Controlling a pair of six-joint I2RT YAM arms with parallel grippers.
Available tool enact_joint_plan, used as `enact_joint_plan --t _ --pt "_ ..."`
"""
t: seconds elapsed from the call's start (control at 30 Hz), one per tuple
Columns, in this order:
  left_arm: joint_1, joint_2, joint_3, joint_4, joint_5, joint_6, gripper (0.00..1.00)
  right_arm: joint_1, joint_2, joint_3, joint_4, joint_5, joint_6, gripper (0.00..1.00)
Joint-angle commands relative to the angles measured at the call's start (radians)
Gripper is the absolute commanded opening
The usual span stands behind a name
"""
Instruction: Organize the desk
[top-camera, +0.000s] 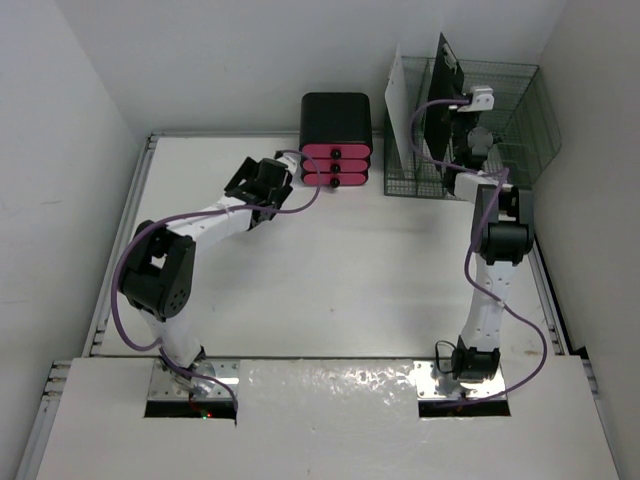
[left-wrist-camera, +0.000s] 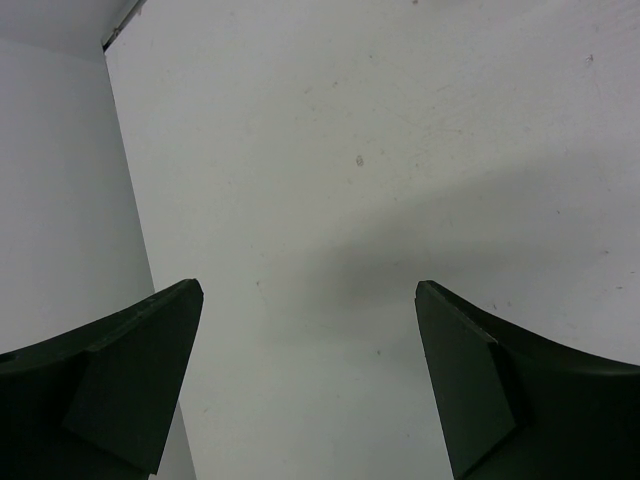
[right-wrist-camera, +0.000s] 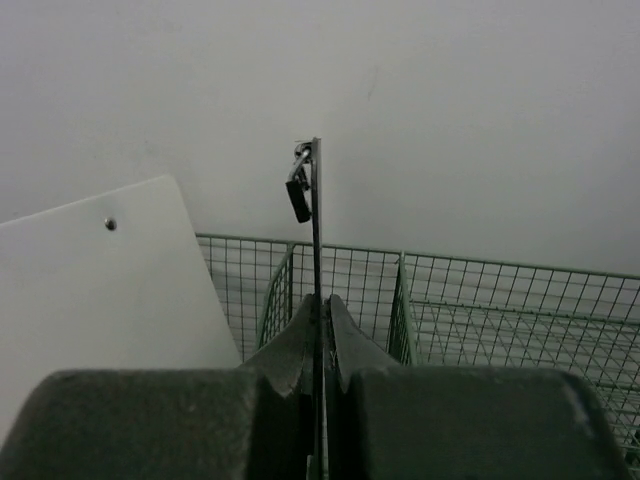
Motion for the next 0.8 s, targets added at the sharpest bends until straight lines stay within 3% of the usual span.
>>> enact_joint_plan --t 0.0,0.23,0.3,0.33,0.37,0.4,0.53,0.77 --pt "0.014 -0.010 0.028 0.031 0.000 -0.001 0.86 0.016 0.012 -0.027 0.170 0.010 -0.012 0.00" --pt "0.020 -0.016 0.028 0.025 0.007 -0.004 0.86 0.027 -0.014 -0.119 0.190 0.058 -0.005 0.00" --pt "0.022 -0.015 0.036 0.022 0.009 -0.004 0.86 0.027 -0.048 -0.140 0.195 0.070 -0.009 0.13" --pt "0.023 -0.015 0.036 0.020 0.010 -0.004 0.86 0.027 -0.060 -0.162 0.201 0.070 -0.022 0.31" --pt "0.023 -0.015 0.036 0.020 0.010 -0.006 0.86 0.027 -0.088 -0.172 0.204 0.070 -0.026 0.41" --pt "0.025 -0.015 0.037 0.020 0.012 -0.007 0.86 0.027 -0.100 -0.191 0.201 0.072 -0.040 0.58" --pt "0.026 -0.024 0.033 0.020 0.018 -0.009 0.86 0.027 -0.160 -0.209 0.157 0.070 -0.055 0.75" --pt "0.034 -0.041 0.030 0.017 0.035 -0.006 0.86 0.027 -0.339 -0.272 0.040 0.081 -0.031 0.88"
